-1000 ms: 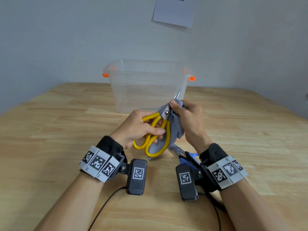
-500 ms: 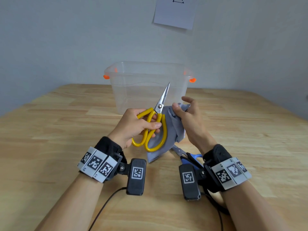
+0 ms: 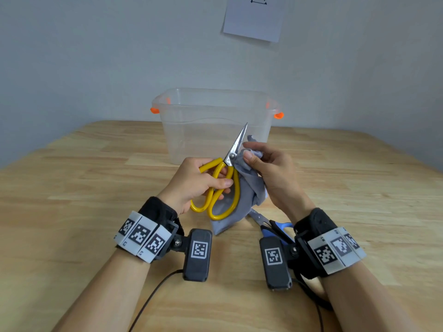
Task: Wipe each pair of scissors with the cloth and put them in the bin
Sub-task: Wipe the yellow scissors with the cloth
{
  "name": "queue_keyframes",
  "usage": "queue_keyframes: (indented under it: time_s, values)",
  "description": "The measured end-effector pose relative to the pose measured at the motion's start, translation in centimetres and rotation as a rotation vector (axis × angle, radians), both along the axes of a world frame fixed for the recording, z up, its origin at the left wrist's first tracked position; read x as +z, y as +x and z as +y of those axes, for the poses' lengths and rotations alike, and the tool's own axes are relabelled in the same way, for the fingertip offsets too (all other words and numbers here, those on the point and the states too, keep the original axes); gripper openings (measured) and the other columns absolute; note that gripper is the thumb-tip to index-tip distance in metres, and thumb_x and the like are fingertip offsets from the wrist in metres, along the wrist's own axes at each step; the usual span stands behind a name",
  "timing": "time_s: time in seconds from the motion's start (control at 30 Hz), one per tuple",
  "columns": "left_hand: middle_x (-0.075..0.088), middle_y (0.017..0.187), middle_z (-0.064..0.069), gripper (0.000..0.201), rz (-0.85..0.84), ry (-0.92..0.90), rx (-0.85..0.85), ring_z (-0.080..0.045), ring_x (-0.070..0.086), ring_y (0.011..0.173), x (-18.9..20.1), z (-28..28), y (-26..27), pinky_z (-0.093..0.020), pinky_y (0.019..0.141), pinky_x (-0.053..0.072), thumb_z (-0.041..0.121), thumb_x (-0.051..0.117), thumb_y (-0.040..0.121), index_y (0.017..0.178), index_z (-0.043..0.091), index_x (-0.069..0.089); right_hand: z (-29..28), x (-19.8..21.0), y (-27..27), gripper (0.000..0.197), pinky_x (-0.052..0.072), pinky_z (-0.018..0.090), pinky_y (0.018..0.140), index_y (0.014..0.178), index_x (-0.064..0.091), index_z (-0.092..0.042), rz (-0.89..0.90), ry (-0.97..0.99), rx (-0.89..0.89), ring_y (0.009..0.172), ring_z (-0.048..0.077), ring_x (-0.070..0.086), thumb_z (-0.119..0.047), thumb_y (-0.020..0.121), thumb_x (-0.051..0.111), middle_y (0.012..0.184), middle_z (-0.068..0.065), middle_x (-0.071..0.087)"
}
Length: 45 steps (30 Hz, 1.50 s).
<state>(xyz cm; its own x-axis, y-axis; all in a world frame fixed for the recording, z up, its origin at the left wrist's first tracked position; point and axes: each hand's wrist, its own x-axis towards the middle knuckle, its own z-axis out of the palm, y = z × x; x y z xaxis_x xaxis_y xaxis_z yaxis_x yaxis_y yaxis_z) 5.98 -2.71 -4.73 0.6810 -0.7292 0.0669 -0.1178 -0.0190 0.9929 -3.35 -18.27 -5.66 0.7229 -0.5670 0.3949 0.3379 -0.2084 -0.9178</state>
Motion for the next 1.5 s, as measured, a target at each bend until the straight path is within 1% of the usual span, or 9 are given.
queue_keyframes:
  time_s: [0.2, 0.4, 0.47, 0.63, 0.8, 0.9, 1.1, 1.3, 1.5]
  values:
    - [0.069, 0.072, -0.010, 0.019, -0.014, 0.009, -0.005, -0.023, 0.071, 0.065, 0.0, -0.1, -0.1, -0.034, 0.061, 0.062, -0.008, 0.077, 0.078, 0.095, -0.005, 0.069, -0.1, 0.3, 0.0, 0.026, 0.056, 0.025, 0.074, 0.114, 0.062, -0.010, -0.027, 0.179, 0.059, 0.084, 0.016, 0.071, 0.001, 0.091, 0.064, 0.094, 0.006, 0.073]
    - [0.069, 0.067, -0.006, 0.016, -0.006, -0.012, 0.008, -0.021, 0.071, 0.063, 0.0, -0.1, -0.2, -0.033, 0.059, 0.062, -0.009, 0.077, 0.077, 0.088, -0.001, 0.068, -0.7, 0.4, 0.1, 0.013, 0.052, 0.027, 0.072, 0.099, 0.069, -0.007, -0.022, 0.158, -0.129, 0.077, 0.014, 0.064, -0.013, 0.100, 0.057, 0.082, 0.003, 0.068]
    - [0.069, 0.068, -0.007, 0.017, -0.001, -0.032, 0.028, -0.021, 0.071, 0.062, 0.1, -0.1, -0.2, -0.031, 0.056, 0.060, -0.009, 0.077, 0.077, 0.088, -0.001, 0.068, -0.8, 0.3, 0.1, 0.010, 0.048, 0.020, 0.062, 0.095, 0.068, -0.002, -0.009, 0.112, -0.180, 0.065, 0.005, 0.061, -0.009, 0.097, 0.060, 0.073, 0.000, 0.066]
    - [0.070, 0.074, -0.011, 0.018, 0.044, -0.095, 0.021, -0.024, 0.071, 0.065, 0.7, 0.2, -0.3, -0.032, 0.058, 0.060, -0.007, 0.078, 0.076, 0.089, 0.001, 0.069, -1.3, 0.1, 0.0, 0.026, 0.044, 0.012, 0.053, 0.115, 0.050, -0.005, -0.005, 0.087, -0.216, 0.050, -0.002, 0.054, -0.006, 0.094, 0.065, 0.060, -0.002, 0.059]
    - [0.071, 0.082, -0.017, 0.018, 0.073, -0.079, -0.040, -0.025, 0.071, 0.068, 0.9, 0.1, -0.7, -0.030, 0.057, 0.058, -0.006, 0.076, 0.078, 0.094, -0.001, 0.068, -1.2, 0.7, -0.3, 0.004, 0.053, 0.024, 0.065, 0.094, 0.068, -0.005, -0.016, 0.170, -0.077, 0.069, 0.014, 0.064, -0.009, 0.093, 0.065, 0.077, 0.006, 0.068]
    - [0.071, 0.081, -0.017, 0.017, 0.076, -0.072, -0.043, -0.025, 0.072, 0.067, 0.8, 0.1, -0.7, -0.030, 0.056, 0.058, -0.007, 0.075, 0.078, 0.093, -0.001, 0.068, -1.1, 1.0, -0.5, 0.013, 0.057, 0.026, 0.074, 0.097, 0.069, -0.007, -0.045, 0.288, 0.103, 0.078, 0.019, 0.068, -0.004, 0.095, 0.057, 0.087, 0.010, 0.069]
    - [0.070, 0.080, -0.018, 0.019, 0.045, -0.051, -0.026, -0.027, 0.071, 0.068, 0.6, 0.1, -0.5, -0.034, 0.061, 0.061, -0.007, 0.076, 0.078, 0.095, -0.005, 0.067, -0.8, 1.0, -0.4, 0.020, 0.059, 0.027, 0.076, 0.103, 0.066, -0.003, -0.057, 0.318, 0.248, 0.081, 0.020, 0.071, 0.005, 0.096, 0.049, 0.090, 0.009, 0.074]
    - [0.069, 0.076, -0.016, 0.020, 0.027, -0.023, -0.040, -0.027, 0.071, 0.067, 0.5, 0.0, -0.5, -0.035, 0.062, 0.062, -0.006, 0.075, 0.080, 0.099, -0.009, 0.067, -0.4, 0.7, -0.3, 0.016, 0.056, 0.022, 0.070, 0.092, 0.068, -0.009, -0.045, 0.211, 0.183, 0.076, 0.013, 0.070, 0.003, 0.092, 0.058, 0.081, 0.001, 0.075]
    - [0.070, 0.077, -0.016, 0.019, 0.008, -0.010, -0.045, -0.027, 0.072, 0.068, 0.4, 0.0, -0.6, -0.035, 0.062, 0.062, -0.006, 0.075, 0.081, 0.098, -0.008, 0.068, -0.5, 0.1, 0.0, 0.006, 0.054, 0.032, 0.080, 0.090, 0.068, -0.012, -0.027, 0.045, 0.074, 0.085, 0.018, 0.067, -0.010, 0.086, 0.072, 0.090, 0.010, 0.071]
